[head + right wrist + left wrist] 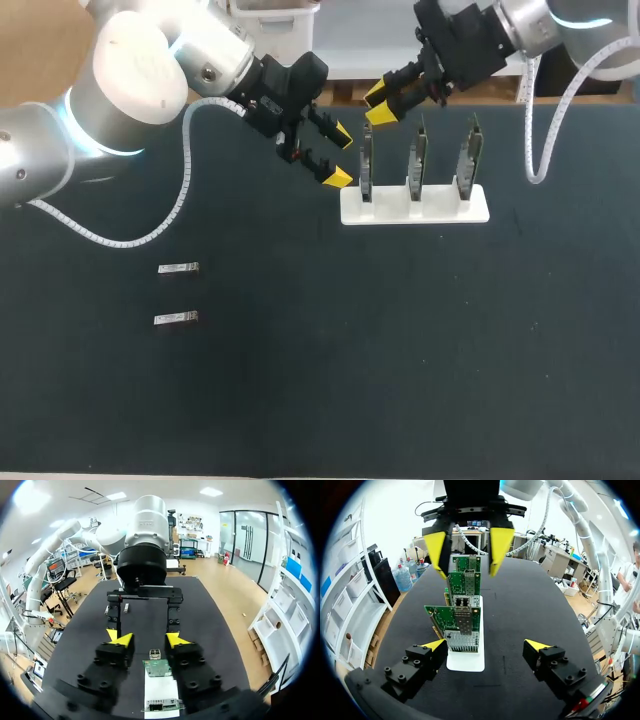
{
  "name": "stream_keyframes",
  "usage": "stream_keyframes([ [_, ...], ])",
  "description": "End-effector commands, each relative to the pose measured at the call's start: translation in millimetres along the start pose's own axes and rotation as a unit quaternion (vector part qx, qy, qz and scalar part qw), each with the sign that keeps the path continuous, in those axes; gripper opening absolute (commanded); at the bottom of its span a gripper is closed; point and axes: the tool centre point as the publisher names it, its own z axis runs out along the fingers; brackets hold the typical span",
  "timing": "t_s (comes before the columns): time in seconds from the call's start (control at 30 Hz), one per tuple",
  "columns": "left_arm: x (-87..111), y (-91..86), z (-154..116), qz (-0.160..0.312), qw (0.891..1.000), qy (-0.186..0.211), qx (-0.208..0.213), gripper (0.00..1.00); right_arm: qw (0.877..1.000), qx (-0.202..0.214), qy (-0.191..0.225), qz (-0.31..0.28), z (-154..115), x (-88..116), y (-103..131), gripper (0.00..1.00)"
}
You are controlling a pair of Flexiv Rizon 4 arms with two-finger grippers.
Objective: Pick up the optical module with the left hand, and insert it into the network port with the right hand.
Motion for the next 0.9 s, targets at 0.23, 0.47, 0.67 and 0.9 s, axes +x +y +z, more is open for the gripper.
stream_keyframes([
  [0.23, 0.0, 0.7, 0, 0.0, 1.0, 0.001, 0.0, 1.0, 1.0, -0.001, 0.005, 0.005, 5, 2, -3, 0.0],
  [0.47, 0.0, 0.7, 0, 0.0, 1.0, 0.001, 0.0, 1.0, 1.0, -0.005, 0.012, 0.007, 9, 5, -4, 0.0],
  [0.67, 0.0, 0.7, 0, 0.0, 1.0, 0.001, 0.0, 1.0, 1.0, -0.007, 0.016, 0.012, 12, 8, -7, 0.0],
  [0.9, 0.0, 0.7, 0, 0.0, 1.0, 0.001, 0.0, 1.0, 1.0, -0.008, 0.022, 0.017, 16, 12, -10, 0.0],
])
